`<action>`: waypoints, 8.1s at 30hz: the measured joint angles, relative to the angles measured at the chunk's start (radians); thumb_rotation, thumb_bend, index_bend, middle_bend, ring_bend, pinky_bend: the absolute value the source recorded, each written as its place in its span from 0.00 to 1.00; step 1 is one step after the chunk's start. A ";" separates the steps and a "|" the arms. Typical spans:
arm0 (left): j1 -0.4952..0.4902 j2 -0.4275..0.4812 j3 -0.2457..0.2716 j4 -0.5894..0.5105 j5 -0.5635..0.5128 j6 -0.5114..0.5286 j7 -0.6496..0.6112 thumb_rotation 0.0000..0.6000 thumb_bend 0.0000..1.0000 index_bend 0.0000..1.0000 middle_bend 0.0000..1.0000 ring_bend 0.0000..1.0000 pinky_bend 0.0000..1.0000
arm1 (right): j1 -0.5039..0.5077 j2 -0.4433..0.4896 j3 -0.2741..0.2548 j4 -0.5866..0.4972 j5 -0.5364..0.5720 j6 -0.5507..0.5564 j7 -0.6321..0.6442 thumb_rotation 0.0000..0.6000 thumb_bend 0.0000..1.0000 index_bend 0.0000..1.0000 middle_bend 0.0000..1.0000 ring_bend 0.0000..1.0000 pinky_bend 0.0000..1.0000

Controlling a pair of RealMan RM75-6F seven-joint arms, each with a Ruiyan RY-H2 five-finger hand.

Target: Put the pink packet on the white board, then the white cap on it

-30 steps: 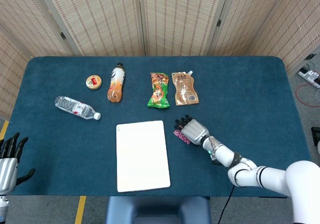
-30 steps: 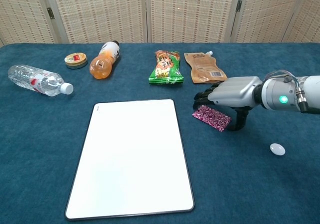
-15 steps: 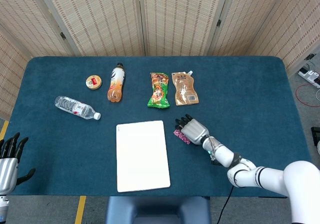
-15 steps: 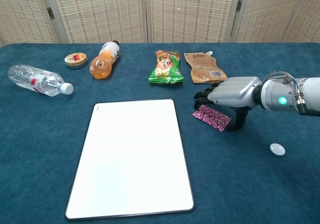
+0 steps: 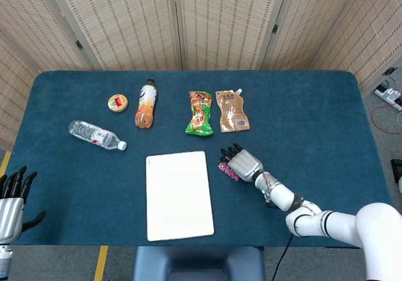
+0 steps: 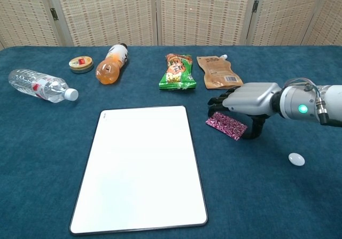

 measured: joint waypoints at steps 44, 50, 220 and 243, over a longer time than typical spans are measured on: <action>-0.005 0.016 -0.001 -0.025 0.003 -0.005 0.019 1.00 0.23 0.13 0.03 0.10 0.00 | 0.051 0.017 0.052 -0.152 -0.068 0.050 -0.017 1.00 0.33 0.25 0.01 0.00 0.00; -0.002 0.020 0.000 -0.027 0.005 -0.001 0.019 1.00 0.23 0.13 0.03 0.10 0.00 | 0.096 -0.040 0.060 -0.159 -0.067 0.022 -0.057 1.00 0.33 0.24 0.01 0.00 0.00; 0.000 0.013 -0.001 0.032 0.035 0.005 -0.071 1.00 0.23 0.13 0.03 0.10 0.00 | 0.094 0.067 0.055 -0.371 0.179 0.281 -0.219 1.00 0.33 0.20 0.08 0.00 0.00; -0.077 -0.015 -0.024 -0.036 0.051 -0.053 0.024 1.00 0.23 0.13 0.03 0.10 0.00 | -0.600 0.435 -0.189 -0.502 -0.229 1.005 0.161 1.00 0.33 0.17 0.07 0.00 0.00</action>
